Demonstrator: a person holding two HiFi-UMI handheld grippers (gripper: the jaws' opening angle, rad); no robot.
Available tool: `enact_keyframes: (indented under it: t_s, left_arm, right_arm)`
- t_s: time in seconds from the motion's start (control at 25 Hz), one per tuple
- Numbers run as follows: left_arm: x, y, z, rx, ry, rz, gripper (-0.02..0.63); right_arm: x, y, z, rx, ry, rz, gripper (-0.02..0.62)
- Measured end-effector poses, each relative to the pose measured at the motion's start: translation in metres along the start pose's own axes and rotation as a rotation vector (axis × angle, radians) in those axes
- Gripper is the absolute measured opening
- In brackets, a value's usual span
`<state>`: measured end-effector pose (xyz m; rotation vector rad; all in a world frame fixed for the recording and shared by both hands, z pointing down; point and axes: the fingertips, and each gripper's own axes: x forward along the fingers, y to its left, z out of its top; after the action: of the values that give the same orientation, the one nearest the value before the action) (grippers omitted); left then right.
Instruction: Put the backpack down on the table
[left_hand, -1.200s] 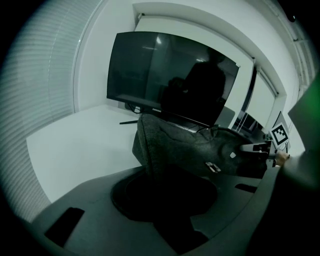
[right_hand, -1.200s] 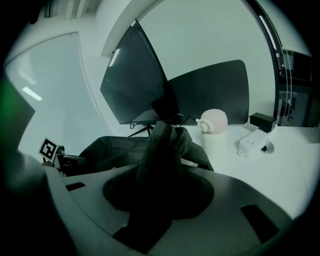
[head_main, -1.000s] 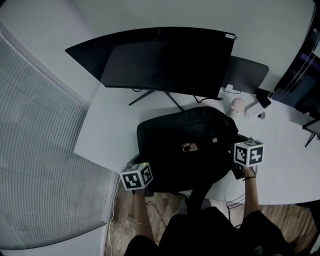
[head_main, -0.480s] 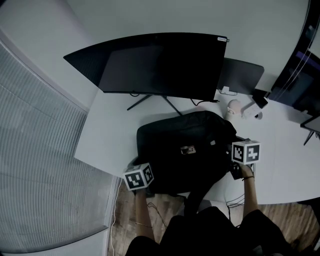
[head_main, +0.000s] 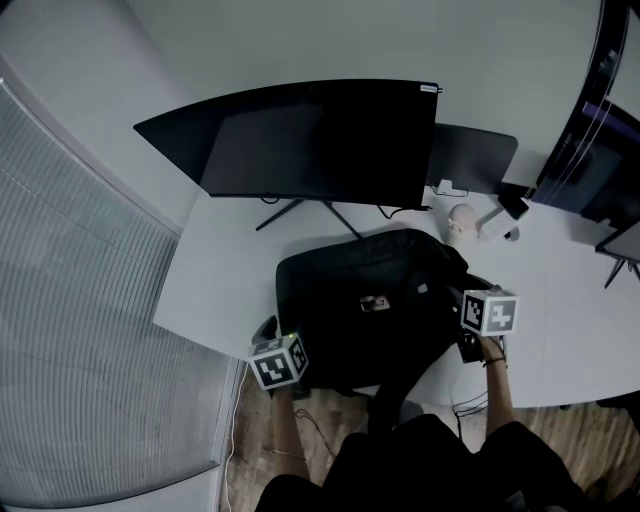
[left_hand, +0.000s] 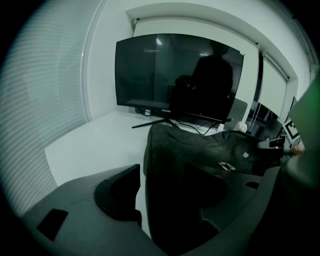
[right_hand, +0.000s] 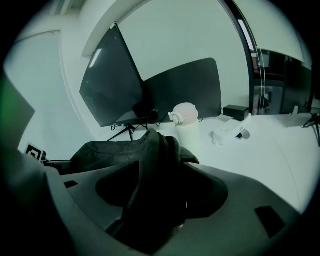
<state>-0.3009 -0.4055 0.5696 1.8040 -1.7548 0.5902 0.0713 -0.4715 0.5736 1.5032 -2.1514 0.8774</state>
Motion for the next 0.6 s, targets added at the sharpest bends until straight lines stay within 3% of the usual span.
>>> enact_keyframes:
  t_s: [0.2,0.36,0.44,0.6]
  left_arm:
    - [-0.025,-0.002,0.005,0.082,-0.073,0.066,0.255]
    - [-0.045,-0.013,0.009,0.103,-0.147,0.052,0.166]
    - [-0.053,-0.017,0.012,0.118,-0.171,0.05,0.094]
    - [-0.068,-0.027,0.018,0.129,-0.215,0.027,0.056]
  right_arm:
    - [-0.025,0.004,0.013,-0.027,-0.124,0.013,0.233]
    - [-0.046,0.015,0.023,-0.097,-0.187,0.014,0.227]
    - [-0.055,0.021,0.027,-0.119,-0.219,0.022,0.175]
    - [-0.07,0.032,0.032,-0.176,-0.267,0.028,0.066]
